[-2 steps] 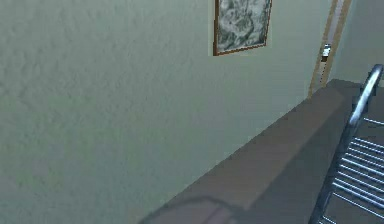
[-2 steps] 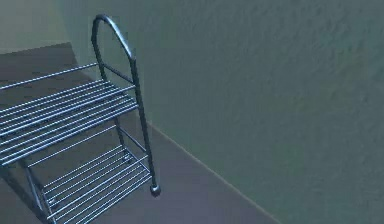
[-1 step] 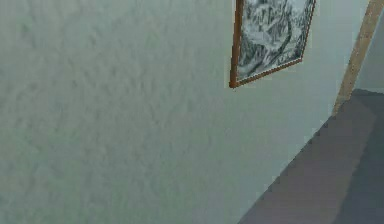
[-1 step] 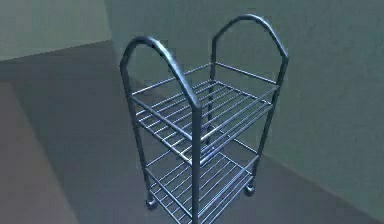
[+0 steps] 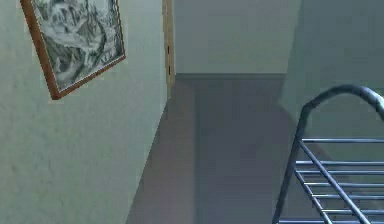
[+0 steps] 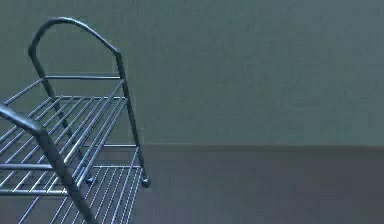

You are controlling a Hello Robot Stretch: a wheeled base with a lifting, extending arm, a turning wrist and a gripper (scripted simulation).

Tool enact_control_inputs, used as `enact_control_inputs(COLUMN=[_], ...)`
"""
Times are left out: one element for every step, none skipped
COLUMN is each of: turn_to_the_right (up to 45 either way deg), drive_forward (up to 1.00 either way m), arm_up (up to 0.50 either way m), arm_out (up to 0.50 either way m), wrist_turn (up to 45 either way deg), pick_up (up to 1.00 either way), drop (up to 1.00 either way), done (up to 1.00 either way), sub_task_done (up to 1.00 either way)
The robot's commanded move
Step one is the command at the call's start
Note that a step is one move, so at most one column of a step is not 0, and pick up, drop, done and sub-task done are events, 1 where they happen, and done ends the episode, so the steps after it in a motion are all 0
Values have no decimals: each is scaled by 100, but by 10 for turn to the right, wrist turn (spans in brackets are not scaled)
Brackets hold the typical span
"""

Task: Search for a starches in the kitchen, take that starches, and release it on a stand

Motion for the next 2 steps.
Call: enact_control_inputs(turn_to_the_right=[0,210], drive_forward=[90,0], arm_up=[0,0], arm_out=[0,0], wrist_turn=[0,0], pick_up=[0,0], drop=[0,0], done=[0,0], sub_task_done=[0,0])
